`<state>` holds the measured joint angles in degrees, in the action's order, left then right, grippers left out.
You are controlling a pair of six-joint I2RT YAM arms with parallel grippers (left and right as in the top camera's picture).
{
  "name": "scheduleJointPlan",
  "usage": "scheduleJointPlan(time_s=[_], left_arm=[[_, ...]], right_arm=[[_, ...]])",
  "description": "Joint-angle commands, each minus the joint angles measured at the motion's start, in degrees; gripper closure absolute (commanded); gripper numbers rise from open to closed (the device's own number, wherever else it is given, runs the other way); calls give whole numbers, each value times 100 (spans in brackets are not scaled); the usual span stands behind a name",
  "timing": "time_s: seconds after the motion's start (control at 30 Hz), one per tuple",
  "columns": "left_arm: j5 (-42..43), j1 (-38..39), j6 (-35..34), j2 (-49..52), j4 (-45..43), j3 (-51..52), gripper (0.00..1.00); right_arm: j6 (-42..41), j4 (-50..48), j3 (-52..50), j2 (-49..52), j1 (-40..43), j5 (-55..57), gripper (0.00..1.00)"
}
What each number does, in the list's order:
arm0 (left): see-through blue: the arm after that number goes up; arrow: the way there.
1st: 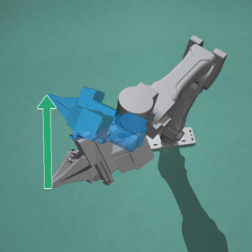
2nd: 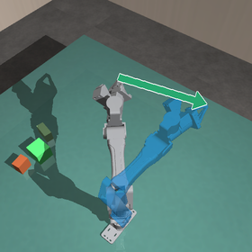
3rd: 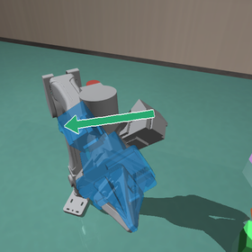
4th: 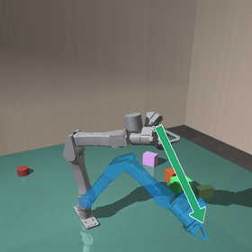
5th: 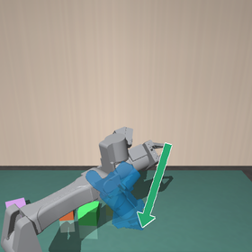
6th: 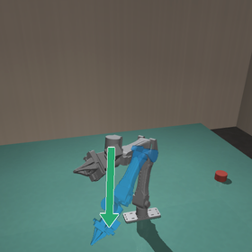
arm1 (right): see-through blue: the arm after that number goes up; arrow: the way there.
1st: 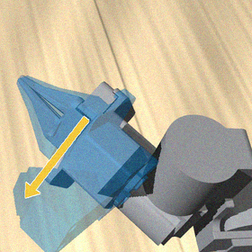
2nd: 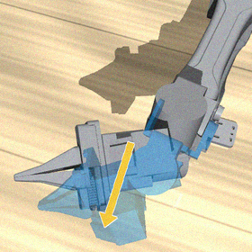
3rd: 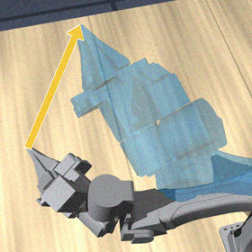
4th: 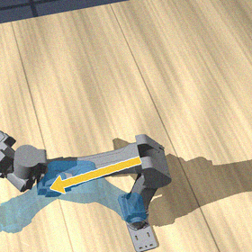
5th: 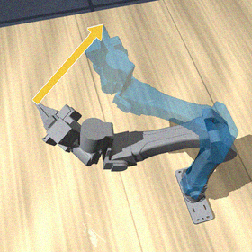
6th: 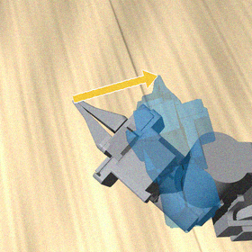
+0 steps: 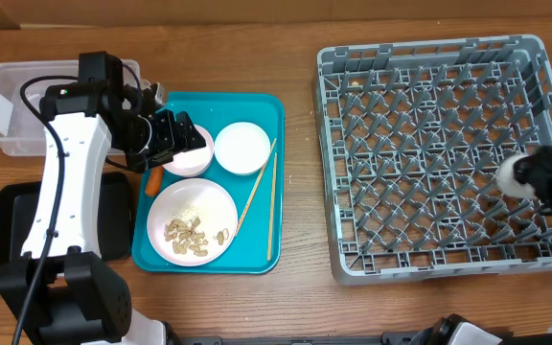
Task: Sort waste into correct bins and load items into the dishwasher
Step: 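Place the white cup upside down in the rack's right side, then grasp the white bowl on the teal tray with the right gripper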
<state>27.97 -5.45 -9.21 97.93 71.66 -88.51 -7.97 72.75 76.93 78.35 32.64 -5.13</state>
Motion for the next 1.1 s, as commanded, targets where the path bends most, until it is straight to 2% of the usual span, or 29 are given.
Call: scheduleJointPlan(time_s=[0.0,0.1,0.13,0.27,0.33,0.53,0.6,0.73,0.83,0.93,1.0,1.07], left_arm=[[-256,24,42,-153,59,-103,20],[-313,24,72,-153,168,-103,20],[-313,24,94,-153,179,-103,20],[-313,24,94,-153,186,-103,20],[-319,24,111,-153,199,-103,20],[-997,24,116,-153,380,-103,20],[-1113,28,129,-153,398,-103,21],[-1191,109,129,-153,337,-103,21],[-1626,337,129,-153,214,-101,21],[-1939,682,146,-153,-26,-101,21],[-2391,870,90,-153,-83,-101,21],[-3003,911,-407,-153,39,-101,20]], right_arm=[[-282,24,109,227,223,885,54],[-452,-17,109,590,269,1213,52],[-450,2,109,704,269,1165,48],[-448,0,109,979,269,837,12],[-448,-4,111,992,269,734,6],[-127,511,857,962,199,-592,5],[96,763,1292,844,-98,-984,5],[247,581,1401,391,-1279,-1008,0],[243,140,1388,304,-2317,-1895,0],[234,-391,1314,422,-3191,-2046,0],[20,-713,1314,614,-3681,-2046,9],[-28,-1167,1314,977,-4382,-1779,18]])
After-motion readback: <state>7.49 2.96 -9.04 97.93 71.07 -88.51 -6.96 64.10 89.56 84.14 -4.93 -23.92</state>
